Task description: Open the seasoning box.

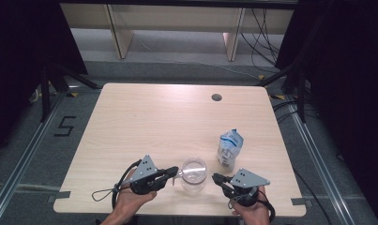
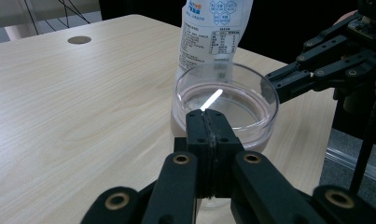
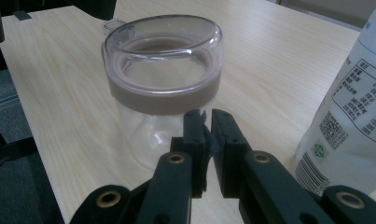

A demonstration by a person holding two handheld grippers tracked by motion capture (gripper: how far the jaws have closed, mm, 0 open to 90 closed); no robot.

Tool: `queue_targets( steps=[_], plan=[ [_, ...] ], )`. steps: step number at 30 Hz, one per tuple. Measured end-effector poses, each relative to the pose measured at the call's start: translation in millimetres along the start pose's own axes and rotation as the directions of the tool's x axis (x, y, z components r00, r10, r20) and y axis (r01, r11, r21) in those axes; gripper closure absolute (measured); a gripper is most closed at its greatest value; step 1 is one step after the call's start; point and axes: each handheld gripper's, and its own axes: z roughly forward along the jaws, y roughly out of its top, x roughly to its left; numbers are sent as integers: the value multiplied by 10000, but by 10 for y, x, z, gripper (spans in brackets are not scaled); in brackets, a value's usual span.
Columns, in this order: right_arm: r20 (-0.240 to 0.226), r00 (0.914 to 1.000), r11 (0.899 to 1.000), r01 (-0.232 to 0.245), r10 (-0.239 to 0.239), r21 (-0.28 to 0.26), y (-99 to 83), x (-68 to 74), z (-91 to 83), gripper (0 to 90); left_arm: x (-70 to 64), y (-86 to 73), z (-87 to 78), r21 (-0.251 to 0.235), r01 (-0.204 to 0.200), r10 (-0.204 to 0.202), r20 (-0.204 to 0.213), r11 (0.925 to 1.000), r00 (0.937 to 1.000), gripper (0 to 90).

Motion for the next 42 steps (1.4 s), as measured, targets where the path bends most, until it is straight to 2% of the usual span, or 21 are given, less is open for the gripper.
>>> queue_targets(
  steps=[5,6,7,8,9,10,12,14,15,18,20,23,25,28,29,31,32,33,34,36,42],
  plan=[
    [19,10000,10000,28,-28,-89,20,1,9,853,8,-14,8,-49,43,-42,37,10000,10000,888],
    [19,10000,10000,28,-28,-89,20,1,9,853,-1,-19,12,-77,237,-236,52,9997,9997,888],
    [197,9998,9994,-1,8,-336,28,7,14,853,2,-15,3,4,151,-151,-19,9999,9999,888],
    [197,9998,9994,-1,8,-336,28,7,14,853,12,-16,9,-75,37,-36,79,10000,10000,888],
    [-31,10000,9997,27,-28,-244,39,6,16,853,10,-16,9,-71,27,-26,58,10000,10000,888],
    [67,9996,9986,274,-272,-457,59,8,24,854,13,-13,3,8,-34,34,36,10000,10000,888],
    [163,9996,9986,217,-209,-488,64,17,25,855,13,-14,4,2,-20,20,37,10000,10000,889],
    [85,9995,9983,298,-294,-498,88,27,38,858,8,-18,4,15,54,-54,-9,10000,10000,888],
    [87,9992,9976,388,-384,-573,98,25,40,861,-2,-23,6,2,267,-267,-42,9996,9996,888],
    [-111,9999,9986,125,-131,-512,117,58,47,863,1,-24,6,-4,281,-281,-17,9996,9996,888],
    [-97,9989,9960,460,-469,-769,167,69,43,863,1,-24,6,-5,275,-275,-8,9996,9996,887],
    [-251,9993,9973,255,-272,-683,199,105,36,864,12,-24,4,13,180,-180,17,9998,9998,886],
    [-138,9989,9960,442,-454,-774,224,112,48,865,17,-30,10,-88,162,-161,139,9998,9998,877],
    [-259,9992,9971,296,-315,-707,230,127,52,865,22,-27,3,-61,254,-253,193,9997,9995,856],
    [-181,9988,9961,438,-453,-769,242,115,50,865,23,-30,8,-167,385,-381,238,9991,9990,802],
    [-114,9989,9957,436,-446,-819,247,116,48,865,26,-26,-18,-101,348,-346,219,9993,9992,771],
    [-125,9987,9951,478,-490,-863,256,114,50,865,35,-27,-24,-209,220,-212,368,9995,9991,723],
    [-47,9987,9935,504,-511,-1022,272,125,58,865,26,-29,-46,-113,271,-267,266,9996,9993,643],
    [-47,9987,9935,504,-511,-1022,272,125,58,865,28,-38,-54,-184,219,-213,332,9996,9992,643],
    [-42,9986,9934,518,-525,-1026,299,140,53,865,14,-80,-115,20,110,-110,134,9999,9998,526],
    [39,9976,9905,689,-690,-1190,347,166,49,864,4,-216,-183,393,-25,28,-67,9992,10000,363]
  ],
)
